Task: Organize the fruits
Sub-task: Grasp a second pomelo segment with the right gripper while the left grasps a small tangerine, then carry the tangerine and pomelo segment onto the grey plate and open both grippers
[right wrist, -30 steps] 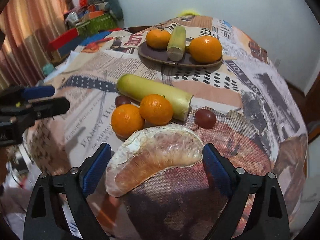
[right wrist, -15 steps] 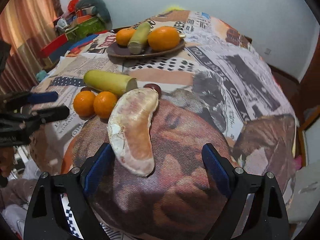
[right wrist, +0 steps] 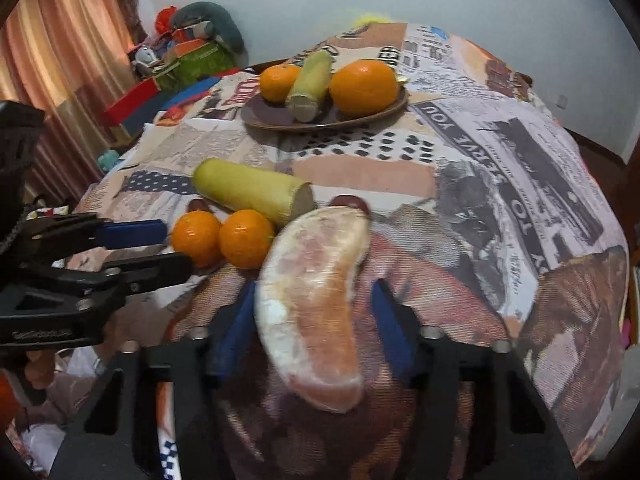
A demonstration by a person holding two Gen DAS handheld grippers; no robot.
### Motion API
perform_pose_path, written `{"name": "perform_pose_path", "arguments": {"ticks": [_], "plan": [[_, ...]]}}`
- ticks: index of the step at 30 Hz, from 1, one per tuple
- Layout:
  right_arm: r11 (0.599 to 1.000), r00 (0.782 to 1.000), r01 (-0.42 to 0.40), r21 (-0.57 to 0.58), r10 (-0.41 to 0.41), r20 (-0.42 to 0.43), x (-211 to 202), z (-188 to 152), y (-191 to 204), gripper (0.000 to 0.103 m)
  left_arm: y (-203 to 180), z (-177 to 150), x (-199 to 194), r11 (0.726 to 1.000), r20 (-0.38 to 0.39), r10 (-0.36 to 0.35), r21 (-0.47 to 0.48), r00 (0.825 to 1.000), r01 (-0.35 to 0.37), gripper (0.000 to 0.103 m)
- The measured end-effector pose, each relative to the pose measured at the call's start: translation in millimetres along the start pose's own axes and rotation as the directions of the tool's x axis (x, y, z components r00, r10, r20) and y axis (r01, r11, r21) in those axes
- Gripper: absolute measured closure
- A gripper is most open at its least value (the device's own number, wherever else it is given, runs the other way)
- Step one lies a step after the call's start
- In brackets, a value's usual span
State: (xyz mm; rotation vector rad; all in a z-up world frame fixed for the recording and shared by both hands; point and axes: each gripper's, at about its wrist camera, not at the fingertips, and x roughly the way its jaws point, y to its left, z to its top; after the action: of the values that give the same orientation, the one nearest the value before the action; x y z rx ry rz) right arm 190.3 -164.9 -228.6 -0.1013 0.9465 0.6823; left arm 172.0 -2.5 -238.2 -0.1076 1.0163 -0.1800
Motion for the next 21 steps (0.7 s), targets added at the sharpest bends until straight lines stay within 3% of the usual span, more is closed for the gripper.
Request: {"name": "perform_pose_path", "arguments": {"ticks": [3, 8, 21], "plan": [[1.000, 1.000, -0.001, 0.002, 0.001, 0.001, -1, 0, 0, 0.062, -2, 3, 6, 1.000, -0.004, 0.004, -0.007, 1.000, -0.004, 0.054], [0.999, 1.000, -0.015, 0.030, 0.015, 0.010, -7, -1, -5, 0.062, -6, 8, 10, 1.000, 0.008, -0.004, -0.010, 1.000, 0.004, 0.065], [0.999, 0.998, 0.008, 0.035, -0.010, 0.069, -22, 18, -11, 0.062, 6, 17, -20, 1.000, 0.091, 0.011, -0.021, 0.996, -0.009, 0.066]]}}
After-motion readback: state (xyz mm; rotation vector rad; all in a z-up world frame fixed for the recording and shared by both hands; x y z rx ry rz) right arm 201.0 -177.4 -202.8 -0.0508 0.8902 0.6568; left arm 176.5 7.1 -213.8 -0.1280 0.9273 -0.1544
